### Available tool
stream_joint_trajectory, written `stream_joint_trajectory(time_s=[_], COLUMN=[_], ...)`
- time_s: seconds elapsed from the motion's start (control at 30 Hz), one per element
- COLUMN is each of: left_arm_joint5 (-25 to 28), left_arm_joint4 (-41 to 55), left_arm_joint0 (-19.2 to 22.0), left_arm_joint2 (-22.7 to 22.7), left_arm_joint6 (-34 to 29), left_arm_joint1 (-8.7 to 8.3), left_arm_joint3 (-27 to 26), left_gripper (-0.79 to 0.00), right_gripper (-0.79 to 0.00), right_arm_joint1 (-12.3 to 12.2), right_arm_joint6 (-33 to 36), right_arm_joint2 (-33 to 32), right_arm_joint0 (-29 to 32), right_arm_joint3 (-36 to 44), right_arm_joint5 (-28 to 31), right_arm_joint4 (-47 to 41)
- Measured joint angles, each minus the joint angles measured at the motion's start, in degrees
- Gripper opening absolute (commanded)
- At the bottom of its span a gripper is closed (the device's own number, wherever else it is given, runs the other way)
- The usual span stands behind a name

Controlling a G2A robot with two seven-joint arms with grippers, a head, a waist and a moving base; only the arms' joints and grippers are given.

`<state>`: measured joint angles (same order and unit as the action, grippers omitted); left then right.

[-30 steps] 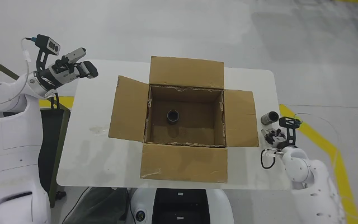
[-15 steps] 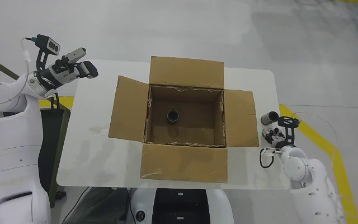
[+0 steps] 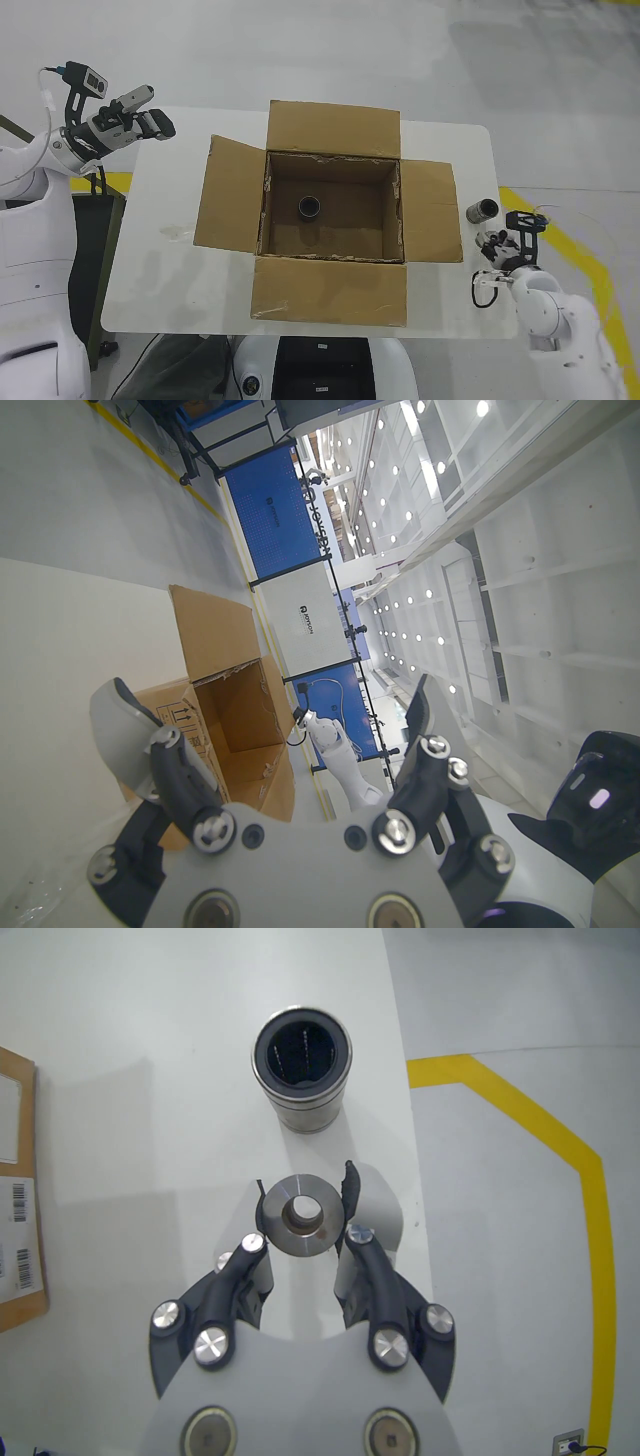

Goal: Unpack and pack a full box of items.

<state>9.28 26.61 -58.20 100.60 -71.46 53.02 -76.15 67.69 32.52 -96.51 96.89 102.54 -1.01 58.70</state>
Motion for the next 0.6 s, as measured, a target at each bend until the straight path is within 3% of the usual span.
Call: stream_joint_trajectory(time_s=[0.6], left_arm_joint5=[0.0], left_arm_joint4=[0.0], left_arm_joint0=[0.0], left_arm_joint2=[0.0], left_arm_joint6=[0.0], left_arm_joint1=[0.00], left_arm_joint3=[0.0], left_gripper=[0.000], right_gripper=[-0.785], right_arm_joint1=[0.7], right_arm_joint6=[-4.6], right_arm_joint2=[-1.8], right_arm_joint0=[6.2], right_arm_joint3=[18.2], right_arm_joint5=[-8.2], right_arm_joint4=[1.0])
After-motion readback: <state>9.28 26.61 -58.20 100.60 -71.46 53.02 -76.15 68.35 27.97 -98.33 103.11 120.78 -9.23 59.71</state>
